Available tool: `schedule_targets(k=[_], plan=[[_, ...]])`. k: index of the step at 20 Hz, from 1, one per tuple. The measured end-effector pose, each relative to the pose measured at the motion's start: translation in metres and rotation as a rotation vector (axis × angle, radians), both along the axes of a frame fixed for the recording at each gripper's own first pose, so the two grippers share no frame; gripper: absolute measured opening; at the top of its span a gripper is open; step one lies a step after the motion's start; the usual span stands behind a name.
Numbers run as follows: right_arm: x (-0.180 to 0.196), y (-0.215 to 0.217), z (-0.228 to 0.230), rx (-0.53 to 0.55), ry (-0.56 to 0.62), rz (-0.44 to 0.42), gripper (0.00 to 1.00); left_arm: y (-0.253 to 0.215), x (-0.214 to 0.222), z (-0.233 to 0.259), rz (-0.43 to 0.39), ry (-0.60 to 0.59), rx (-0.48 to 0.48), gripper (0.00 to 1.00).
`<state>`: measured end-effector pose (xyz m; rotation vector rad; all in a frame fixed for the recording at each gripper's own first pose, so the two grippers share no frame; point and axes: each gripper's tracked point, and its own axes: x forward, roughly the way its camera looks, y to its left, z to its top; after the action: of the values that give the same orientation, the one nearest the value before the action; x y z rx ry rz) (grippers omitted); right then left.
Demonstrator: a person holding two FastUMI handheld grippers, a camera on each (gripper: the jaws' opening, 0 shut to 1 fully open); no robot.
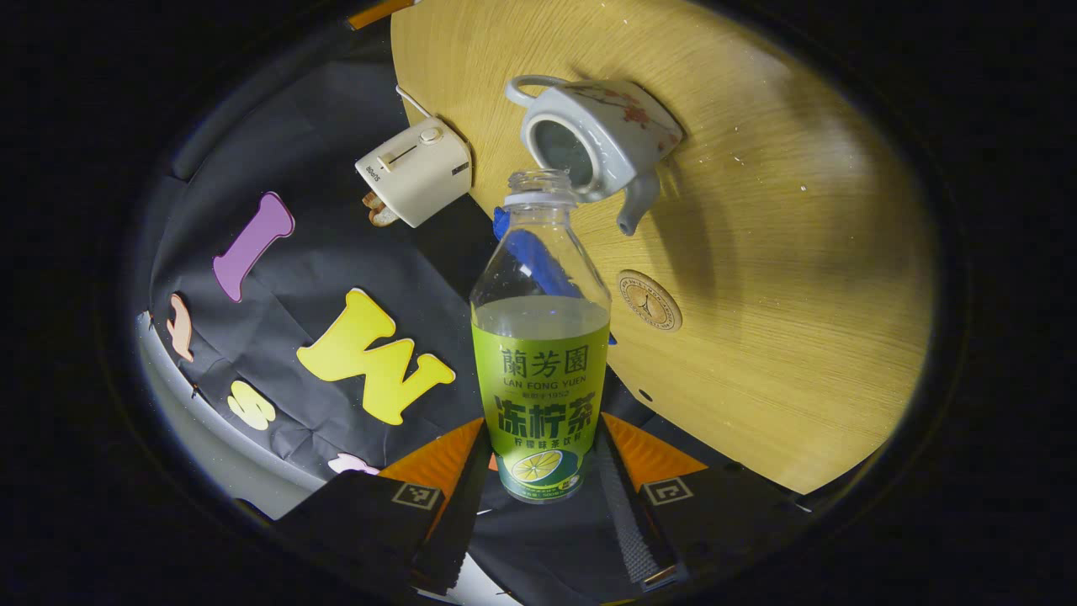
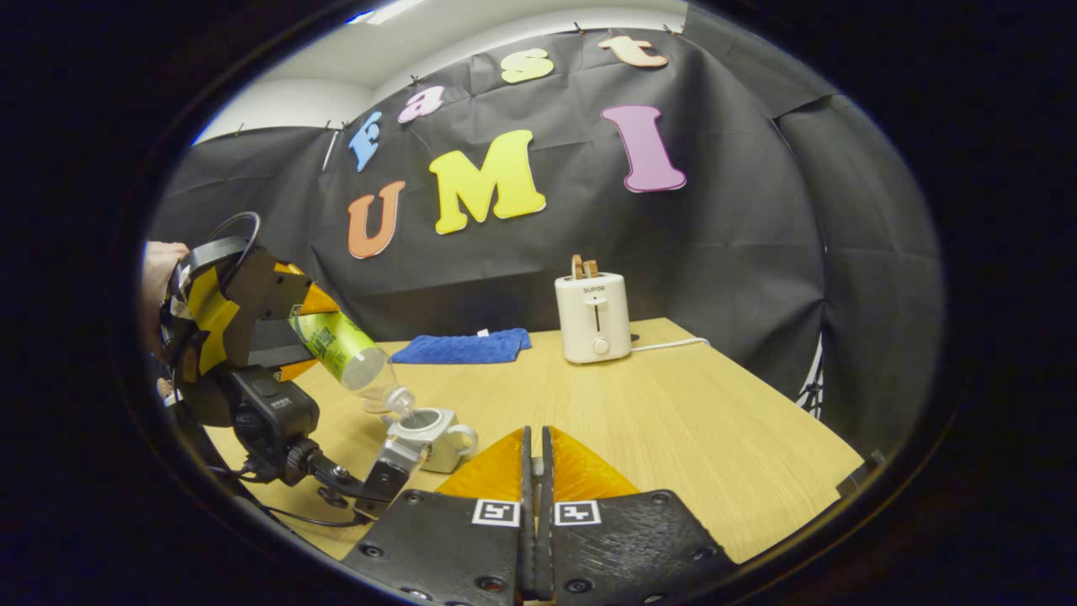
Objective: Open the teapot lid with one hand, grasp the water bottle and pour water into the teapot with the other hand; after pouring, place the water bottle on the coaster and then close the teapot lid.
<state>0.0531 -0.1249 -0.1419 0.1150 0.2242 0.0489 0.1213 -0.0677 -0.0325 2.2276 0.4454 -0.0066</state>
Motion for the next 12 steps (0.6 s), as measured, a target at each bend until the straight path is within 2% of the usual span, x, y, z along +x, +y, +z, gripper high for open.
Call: schedule_targets(k=[5, 6, 9, 12], plan=[[0.0002, 0.0003, 0.0002, 0.002, 0.0, 0.0, 0.0, -0.0031, 0.0018, 0.0019, -0.004, -0.001, 0.0, 0.72], [0.0007, 0.0004, -0.0003, 0.003, 0.001, 0.001, 0.0, -0.003, 0.0013, 0.0016, -0.003, -0.001, -0.001, 0.7], [-0.0001, -0.0007, 0.0015, 0.0, -0.002, -0.004, 0.0, -0.0033, 0.0008, 0.0015, -0.006, 0.001, -0.003, 0.72], [-0.0007, -0.0032, 0.0016, -0.001, -0.004, -0.009, 0.0, -0.0026, 0.0028, 0.0034, -0.022, -0.012, -0.048, 0.72]])
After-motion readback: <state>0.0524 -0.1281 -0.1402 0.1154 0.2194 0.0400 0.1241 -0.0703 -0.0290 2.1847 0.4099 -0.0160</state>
